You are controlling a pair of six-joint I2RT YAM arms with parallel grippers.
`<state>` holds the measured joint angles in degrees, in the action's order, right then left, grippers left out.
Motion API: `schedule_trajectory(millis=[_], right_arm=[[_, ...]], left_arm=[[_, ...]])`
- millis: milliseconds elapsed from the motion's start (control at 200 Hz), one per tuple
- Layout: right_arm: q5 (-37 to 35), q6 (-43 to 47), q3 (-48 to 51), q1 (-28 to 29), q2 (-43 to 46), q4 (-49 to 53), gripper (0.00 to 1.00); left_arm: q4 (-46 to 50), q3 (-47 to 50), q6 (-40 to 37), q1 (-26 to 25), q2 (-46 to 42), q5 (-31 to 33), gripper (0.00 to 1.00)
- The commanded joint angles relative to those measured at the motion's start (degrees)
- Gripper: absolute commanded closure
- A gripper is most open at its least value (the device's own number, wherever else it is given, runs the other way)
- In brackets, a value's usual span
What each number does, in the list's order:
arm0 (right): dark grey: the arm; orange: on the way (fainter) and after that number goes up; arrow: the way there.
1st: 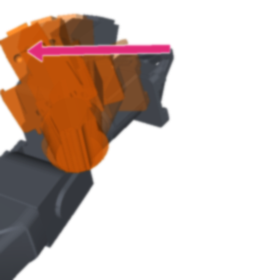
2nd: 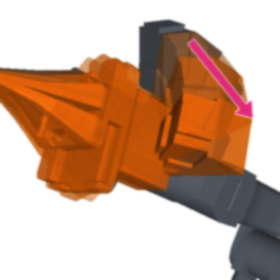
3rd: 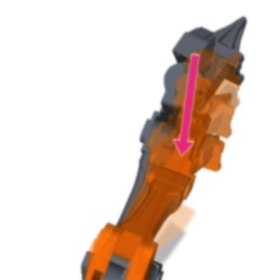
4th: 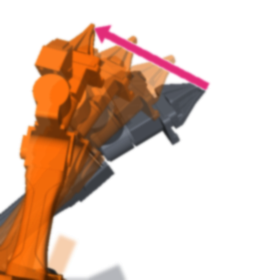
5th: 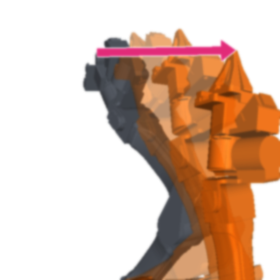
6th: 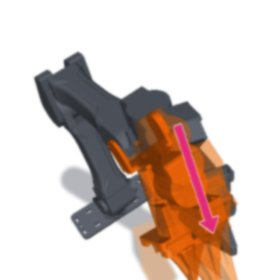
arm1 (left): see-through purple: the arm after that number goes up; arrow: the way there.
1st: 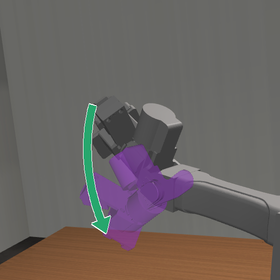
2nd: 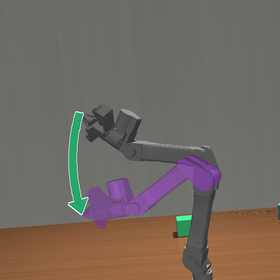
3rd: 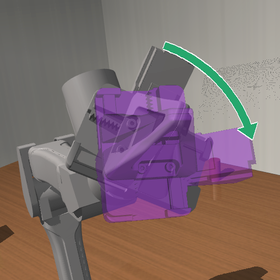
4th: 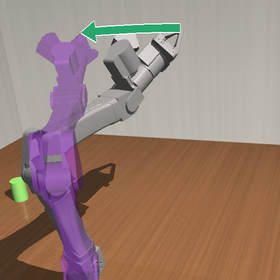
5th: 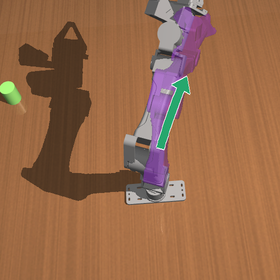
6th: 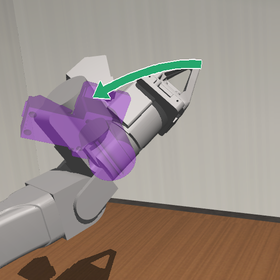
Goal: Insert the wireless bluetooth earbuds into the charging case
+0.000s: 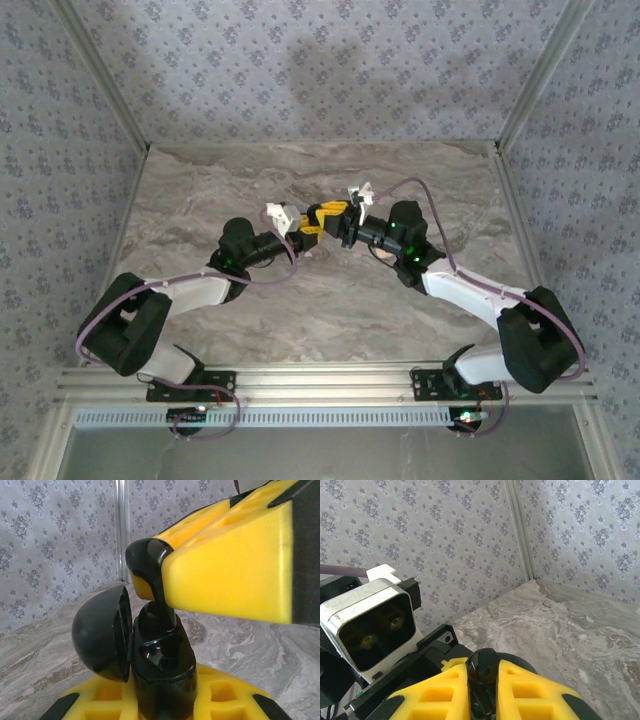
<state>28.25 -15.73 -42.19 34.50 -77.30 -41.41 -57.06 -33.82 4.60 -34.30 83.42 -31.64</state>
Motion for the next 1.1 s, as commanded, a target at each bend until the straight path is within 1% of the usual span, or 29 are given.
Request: schedule_trajectory(millis=[0, 130, 250, 335, 405, 550, 720, 884, 1099], right_arm=[[-1.7, 2.0, 1.2, 1.2, -0.3, 2.6, 0.81], [-3.6, 2.6, 2.3, 1.7, 0.1, 2.5, 0.81], [-4.5, 2.4, 2.1, 1.2, 1.7, 2.9, 0.81], [-4.8, 2.3, 1.3, 0.7, 3.6, 6.6, 0.81], [-6.3, 1.0, 0.7, 0.3, 5.4, 12.4, 0.82], [-9.0, -1.9, 1.4, -0.5, 10.0, 24.4, 0.82], [-12.8, -5.8, 4.1, -1.0, 14.1, 34.5, 0.82], [-16.5, -10.3, 7.7, -0.9, 15.7, 40.1, 0.82], [-21.0, -17.1, 11.8, 0.6, 14.5, 44.0, 0.83]], left_arm=[[-3.9, -2.0, 1.0, -0.4, -0.9, 0.2, 0.86], [-3.3, -2.3, 0.9, -0.4, -1.2, 0.6, 0.86], [0.6, -1.7, -1.8, -0.4, -1.8, 1.9, 0.86], [4.6, -1.2, -4.1, -0.3, -2.3, 3.9, 0.86], [7.2, -0.3, -5.3, 0.1, -2.8, 5.7, 0.86], [10.3, 2.2, -5.4, 1.8, -4.4, 8.8, 0.86], [13.1, 4.2, -5.6, 3.7, -6.5, 10.7, 0.86], [15.8, 5.8, -6.3, 4.5, -9.3, 11.9, 0.86], [17.9, 6.8, -7.2, 5.3, -11.7, 12.7, 0.86]])
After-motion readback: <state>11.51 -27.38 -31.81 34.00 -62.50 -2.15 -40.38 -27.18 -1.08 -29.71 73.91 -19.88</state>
